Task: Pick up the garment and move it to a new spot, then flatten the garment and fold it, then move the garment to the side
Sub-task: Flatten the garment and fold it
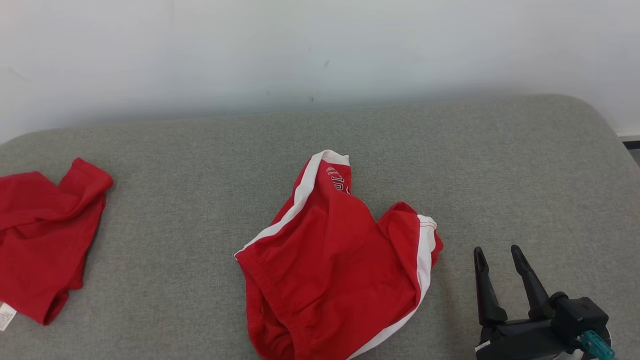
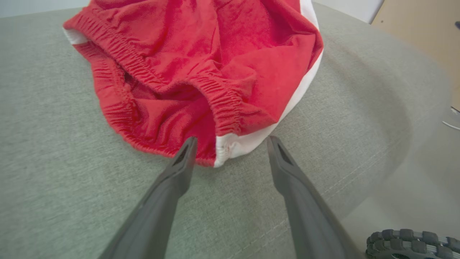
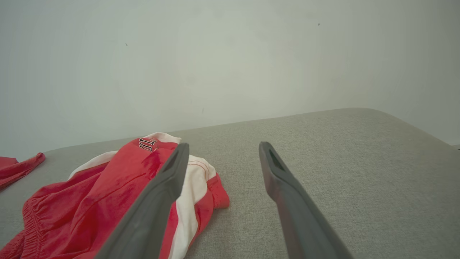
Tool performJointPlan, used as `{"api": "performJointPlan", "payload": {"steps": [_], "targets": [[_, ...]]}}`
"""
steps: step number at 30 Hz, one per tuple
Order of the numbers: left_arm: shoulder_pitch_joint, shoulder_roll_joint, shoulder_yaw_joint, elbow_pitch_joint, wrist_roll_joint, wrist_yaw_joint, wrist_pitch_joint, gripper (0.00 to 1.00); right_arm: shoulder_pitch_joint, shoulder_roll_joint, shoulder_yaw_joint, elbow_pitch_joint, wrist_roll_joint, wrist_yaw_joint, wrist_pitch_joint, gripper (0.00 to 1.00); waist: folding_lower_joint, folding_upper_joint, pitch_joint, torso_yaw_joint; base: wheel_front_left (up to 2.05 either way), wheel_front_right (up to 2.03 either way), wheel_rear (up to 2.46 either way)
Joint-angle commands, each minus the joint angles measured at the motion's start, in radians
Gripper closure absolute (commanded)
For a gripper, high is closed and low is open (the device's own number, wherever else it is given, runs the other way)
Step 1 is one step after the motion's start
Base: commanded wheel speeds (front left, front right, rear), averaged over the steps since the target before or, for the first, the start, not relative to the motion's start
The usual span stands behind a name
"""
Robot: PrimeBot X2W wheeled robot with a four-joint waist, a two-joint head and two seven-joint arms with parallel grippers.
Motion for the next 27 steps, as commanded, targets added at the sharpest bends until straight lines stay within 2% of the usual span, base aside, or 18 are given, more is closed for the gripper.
{"api": "performJointPlan", "payload": {"steps": [1, 5, 6, 7, 8, 13, 22, 27], "targets": [[-0.023, 0.0, -0.008, 0.018, -0.01, 0.002, -0.003, 0.0, -0.006, 0.003, 0.004, 0.003, -0.005, -0.002, -0.005, 0.0, 0.0, 0.0, 0.003, -0.01, 0.0, 0.0, 0.0], [-0.052, -0.003, -0.024, 0.061, -0.035, 0.002, -0.003, 0.0, -0.008, 0.005, 0.006, 0.006, -0.002, -0.002, -0.005, 0.0, 0.0, 0.0, 0.003, -0.021, 0.0, 0.0, 0.0], [-0.06, -0.005, -0.027, 0.074, -0.043, 0.002, -0.003, 0.25, -0.007, 0.006, 0.006, 0.008, -0.002, -0.002, -0.005, 0.0, 0.0, 0.0, 0.003, -0.023, 0.0, 0.0, 0.0], [-0.069, -0.005, -0.031, 0.086, -0.051, 0.002, -0.004, 0.89, -0.006, 0.006, 0.006, 0.009, -0.002, -0.002, -0.005, 0.0, 0.0, 0.0, 0.002, -0.024, 0.0, 0.0, 0.0], [-0.078, -0.003, -0.037, 0.102, -0.052, 0.002, -0.003, 1.0, -0.004, 0.007, 0.005, 0.009, -0.002, -0.002, -0.005, 0.0, 0.0, 0.0, 0.001, -0.025, 0.0, 0.0, 0.0], [-0.113, 0.015, -0.029, 0.133, -0.078, 0.002, -0.003, 1.0, 0.007, 0.01, -0.008, 0.013, -0.001, -0.002, -0.005, 0.0, 0.0, 0.0, -0.002, -0.009, 0.0, 0.0, 0.0], [-0.135, 0.114, 0.116, 0.055, -0.093, 0.016, -0.003, 1.0, 0.014, 0.005, 0.005, 0.041, 0.005, -0.002, -0.005, 0.0, 0.0, 0.0, -0.011, 0.029, 0.0, 0.0, 0.0], [-0.107, 0.142, 0.192, 0.037, -0.111, 0.035, -0.003, 1.0, 0.022, -0.008, 0.015, 0.065, 0.012, -0.002, -0.005, 0.0, 0.0, 0.0, -0.024, 0.023, 0.0, 0.0, 0.0]]}}
